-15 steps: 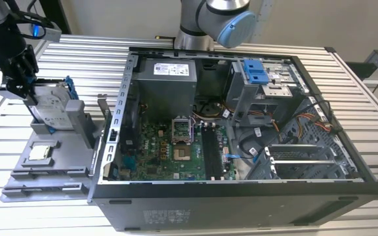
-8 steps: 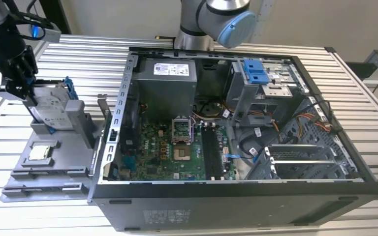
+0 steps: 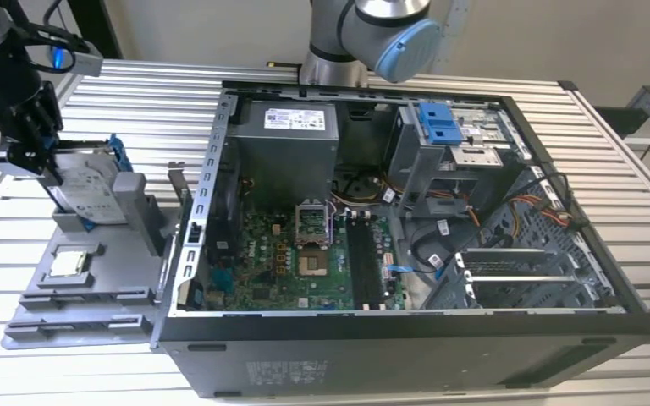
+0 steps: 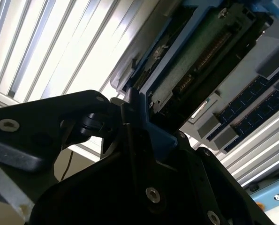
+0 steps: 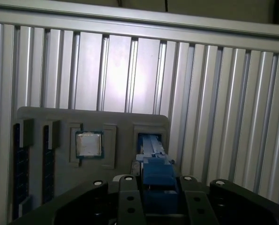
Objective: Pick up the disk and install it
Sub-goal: 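Pick up the disk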
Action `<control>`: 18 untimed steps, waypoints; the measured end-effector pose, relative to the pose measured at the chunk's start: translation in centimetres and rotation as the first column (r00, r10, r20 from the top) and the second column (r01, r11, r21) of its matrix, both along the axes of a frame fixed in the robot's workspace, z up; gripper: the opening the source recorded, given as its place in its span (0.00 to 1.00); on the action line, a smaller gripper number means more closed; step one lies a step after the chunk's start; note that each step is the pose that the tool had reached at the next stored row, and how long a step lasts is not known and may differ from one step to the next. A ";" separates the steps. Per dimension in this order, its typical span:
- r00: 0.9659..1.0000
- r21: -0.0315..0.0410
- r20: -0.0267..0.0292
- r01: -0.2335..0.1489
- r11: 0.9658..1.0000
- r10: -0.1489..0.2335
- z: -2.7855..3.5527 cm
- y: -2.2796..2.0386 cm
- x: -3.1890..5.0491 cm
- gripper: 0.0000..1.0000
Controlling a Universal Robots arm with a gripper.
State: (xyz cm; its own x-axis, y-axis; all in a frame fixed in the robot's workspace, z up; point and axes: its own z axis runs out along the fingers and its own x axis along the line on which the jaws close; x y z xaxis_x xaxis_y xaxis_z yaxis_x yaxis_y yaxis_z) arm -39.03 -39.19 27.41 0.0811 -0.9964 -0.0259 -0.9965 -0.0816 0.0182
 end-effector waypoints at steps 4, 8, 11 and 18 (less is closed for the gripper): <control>1.000 0.000 0.000 0.000 1.000 0.000 0.00 -0.01 0.00 0.00; 1.000 0.001 0.000 0.000 1.000 0.000 0.00 -0.01 0.00 0.00; 1.000 0.001 0.000 0.000 1.000 0.000 0.00 -0.01 0.00 0.00; 1.000 0.001 0.002 0.000 1.000 0.000 0.00 -0.01 0.00 0.00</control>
State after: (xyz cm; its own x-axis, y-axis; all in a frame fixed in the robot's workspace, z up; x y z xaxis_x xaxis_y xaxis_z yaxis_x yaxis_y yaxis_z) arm -39.03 -39.20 27.41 0.0812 -0.9964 -0.0263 -0.9965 -0.0816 0.0166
